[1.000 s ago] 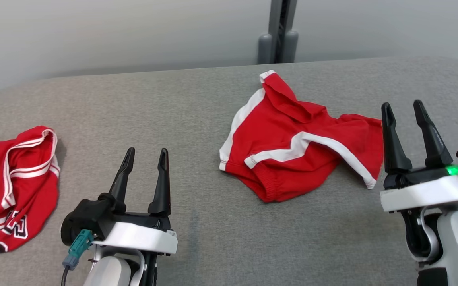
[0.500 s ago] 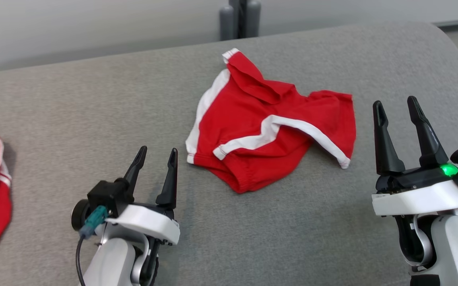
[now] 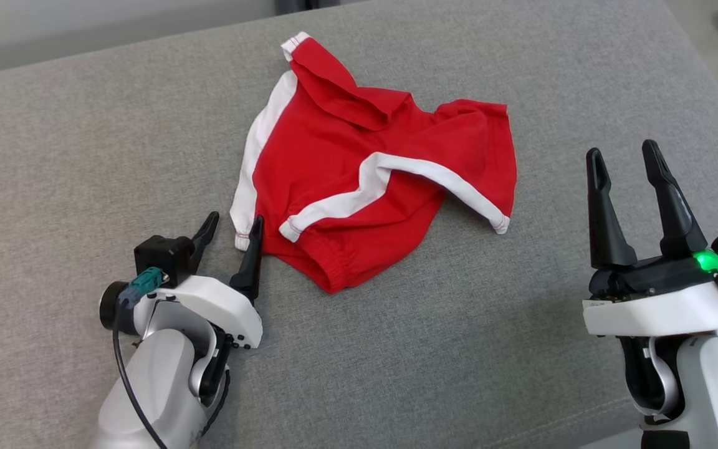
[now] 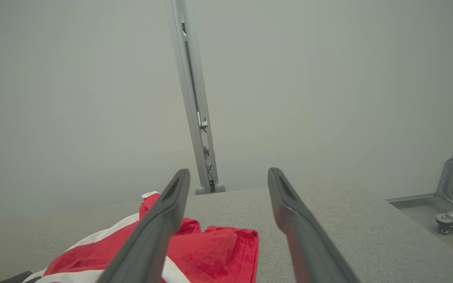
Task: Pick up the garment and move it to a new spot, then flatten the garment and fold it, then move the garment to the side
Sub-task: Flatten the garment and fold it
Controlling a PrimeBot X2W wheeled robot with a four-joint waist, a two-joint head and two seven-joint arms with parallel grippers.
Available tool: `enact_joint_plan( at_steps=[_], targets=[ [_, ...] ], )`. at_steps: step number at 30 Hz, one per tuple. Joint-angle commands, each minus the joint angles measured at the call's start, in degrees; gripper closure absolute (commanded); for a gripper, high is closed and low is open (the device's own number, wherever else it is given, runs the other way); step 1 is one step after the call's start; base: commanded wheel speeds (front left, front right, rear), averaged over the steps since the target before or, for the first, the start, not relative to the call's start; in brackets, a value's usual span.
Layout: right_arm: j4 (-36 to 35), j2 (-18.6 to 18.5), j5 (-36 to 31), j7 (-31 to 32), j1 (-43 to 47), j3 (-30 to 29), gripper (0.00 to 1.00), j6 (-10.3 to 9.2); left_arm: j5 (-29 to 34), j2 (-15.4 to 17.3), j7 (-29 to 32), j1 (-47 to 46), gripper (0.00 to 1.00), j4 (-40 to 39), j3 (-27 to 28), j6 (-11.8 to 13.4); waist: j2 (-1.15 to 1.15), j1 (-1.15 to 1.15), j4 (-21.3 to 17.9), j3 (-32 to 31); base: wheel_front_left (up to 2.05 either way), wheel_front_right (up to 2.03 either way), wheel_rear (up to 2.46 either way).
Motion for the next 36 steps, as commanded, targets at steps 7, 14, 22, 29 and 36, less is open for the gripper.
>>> enact_joint_plan(
  at_steps=[7, 14, 22, 29, 36],
  targets=[
    [0.26, 0.16, -0.97, -0.60, -0.59, -0.92, 0.00, -0.02, -1.26, 0.33, 0.99, -3.54, 1.00, 5.02, -1.55, -2.16, 0.00, 0.00, -0.48, 0.91, 0.00, 0.00, 0.00],
    [1.45, 0.24, -0.90, -1.35, -1.13, -0.02, 0.00, -0.02, 1.64, 4.09, -1.06, -7.77, 1.00, 3.58, -1.30, -0.14, 0.00, 0.00, -0.54, 0.35, 0.00, 0.00, 0.00],
    [2.81, 0.22, 0.72, -2.29, -2.08, 1.28, 0.00, -0.02, 5.86, 9.69, -0.72, -14.02, 1.00, 3.50, -2.35, 1.66, 0.00, 0.00, -1.47, 0.09, 0.00, 0.00, 0.00],
    [4.02, 0.21, 1.64, -2.78, -2.18, 2.02, 0.00, -0.02, 6.20, 10.60, -0.74, -16.01, 0.56, 4.81, -1.88, 4.46, 0.00, 0.00, -2.26, -0.25, 0.00, 0.00, 0.00],
    [4.76, 0.22, 1.28, -2.90, -1.63, 1.58, 0.00, -0.02, 5.36, 8.26, -1.86, -13.56, 0.00, 4.74, -0.63, 8.07, 0.00, 0.00, -1.09, -1.24, 0.00, 0.00, 0.00]
  ],
)
